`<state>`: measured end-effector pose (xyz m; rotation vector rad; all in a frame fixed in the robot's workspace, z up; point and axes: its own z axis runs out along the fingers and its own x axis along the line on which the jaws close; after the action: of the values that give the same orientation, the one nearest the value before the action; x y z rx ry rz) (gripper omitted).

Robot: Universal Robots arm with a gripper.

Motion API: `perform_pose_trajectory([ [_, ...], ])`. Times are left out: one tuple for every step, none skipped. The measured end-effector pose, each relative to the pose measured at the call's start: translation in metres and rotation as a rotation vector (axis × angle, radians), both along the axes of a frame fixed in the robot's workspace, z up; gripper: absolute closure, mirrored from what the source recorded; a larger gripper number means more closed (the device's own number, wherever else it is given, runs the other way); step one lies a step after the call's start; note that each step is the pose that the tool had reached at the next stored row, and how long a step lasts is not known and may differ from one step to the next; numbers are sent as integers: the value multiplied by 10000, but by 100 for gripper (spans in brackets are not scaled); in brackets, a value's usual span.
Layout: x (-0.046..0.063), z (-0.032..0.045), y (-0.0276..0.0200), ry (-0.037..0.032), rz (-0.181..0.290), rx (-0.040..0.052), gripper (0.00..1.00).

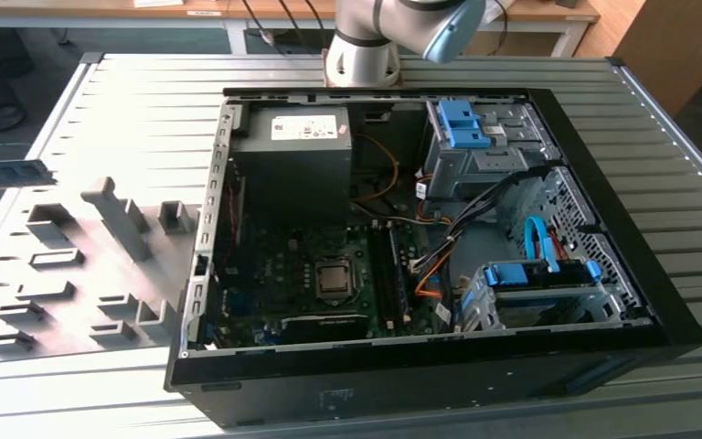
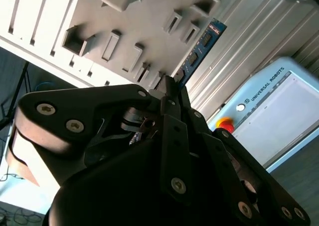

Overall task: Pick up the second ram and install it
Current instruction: 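Pick up the second ram and move it above second insertion slot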

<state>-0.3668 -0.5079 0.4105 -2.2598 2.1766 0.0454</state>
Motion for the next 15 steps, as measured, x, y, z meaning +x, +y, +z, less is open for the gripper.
perform_pose_trajectory([
  [38, 0, 0, 1, 1, 0, 86],
  [72, 0, 0, 0, 0, 0, 86],
  [104, 0, 0, 0, 0, 0, 86],
  [134, 0, 0, 0, 0, 0, 86],
  [164, 0, 0, 0, 0, 0, 86],
  [194, 0, 0, 0, 0, 0, 86],
  [224, 0, 0, 0, 0, 0, 86],
  [254, -1, 0, -1, 0, 1, 86],
  [283, 0, 0, -1, 0, 0, 86],
  [308, 0, 1, 0, 0, 0, 86],
  [334, 0, 0, 0, 0, 0, 86],
  [359, 0, 1, 0, 0, 0, 86],
  [382, 0, 1, 1, 0, 0, 86],
  [407, 0, 1, 0, 0, 0, 86],
  [436, 0, 1, -1, 0, 0, 86],
])
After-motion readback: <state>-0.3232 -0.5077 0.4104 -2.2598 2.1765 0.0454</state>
